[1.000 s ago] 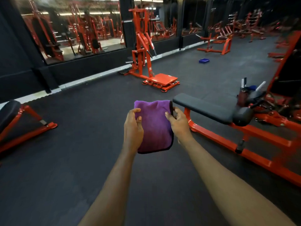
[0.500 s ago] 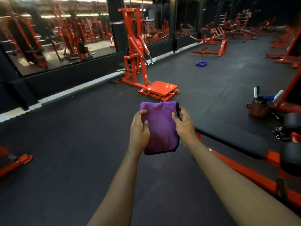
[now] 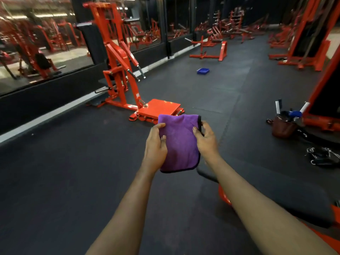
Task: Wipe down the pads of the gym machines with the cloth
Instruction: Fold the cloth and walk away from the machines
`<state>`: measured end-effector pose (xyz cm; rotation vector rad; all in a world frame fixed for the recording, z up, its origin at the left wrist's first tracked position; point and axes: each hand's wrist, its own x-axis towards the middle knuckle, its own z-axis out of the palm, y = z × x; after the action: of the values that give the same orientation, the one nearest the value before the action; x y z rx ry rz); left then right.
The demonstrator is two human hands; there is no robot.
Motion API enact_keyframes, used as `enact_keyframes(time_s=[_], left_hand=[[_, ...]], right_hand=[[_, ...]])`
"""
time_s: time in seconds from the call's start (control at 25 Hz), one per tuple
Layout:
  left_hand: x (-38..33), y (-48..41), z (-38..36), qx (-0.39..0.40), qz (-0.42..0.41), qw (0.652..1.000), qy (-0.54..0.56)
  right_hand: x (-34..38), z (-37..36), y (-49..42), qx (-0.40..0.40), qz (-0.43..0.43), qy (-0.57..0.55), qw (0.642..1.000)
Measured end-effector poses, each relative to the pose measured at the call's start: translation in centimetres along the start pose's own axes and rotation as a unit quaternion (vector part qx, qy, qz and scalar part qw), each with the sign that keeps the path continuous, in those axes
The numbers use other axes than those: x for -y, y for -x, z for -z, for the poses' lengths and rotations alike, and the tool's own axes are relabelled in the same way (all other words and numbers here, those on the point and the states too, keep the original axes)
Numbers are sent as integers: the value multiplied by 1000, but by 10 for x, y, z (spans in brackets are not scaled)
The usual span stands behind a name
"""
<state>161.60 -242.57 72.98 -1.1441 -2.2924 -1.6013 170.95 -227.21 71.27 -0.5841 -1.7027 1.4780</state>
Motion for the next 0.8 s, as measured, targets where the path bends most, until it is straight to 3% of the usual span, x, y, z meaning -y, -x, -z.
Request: enact_keyframes(time_s=[0.36,0.56,0.8], left_hand=[[140,-312,-98,10,-12,1000,26],[223,-494,-169,55,-45,997,44],[269,-714,-271,105,-95,987,73]], right_hand=[[-73,-83,-320,-17,1,17,1000],[-125,-122,-505,-61,-9,38,997],[-152,-128,-714,-161,0,80,984]])
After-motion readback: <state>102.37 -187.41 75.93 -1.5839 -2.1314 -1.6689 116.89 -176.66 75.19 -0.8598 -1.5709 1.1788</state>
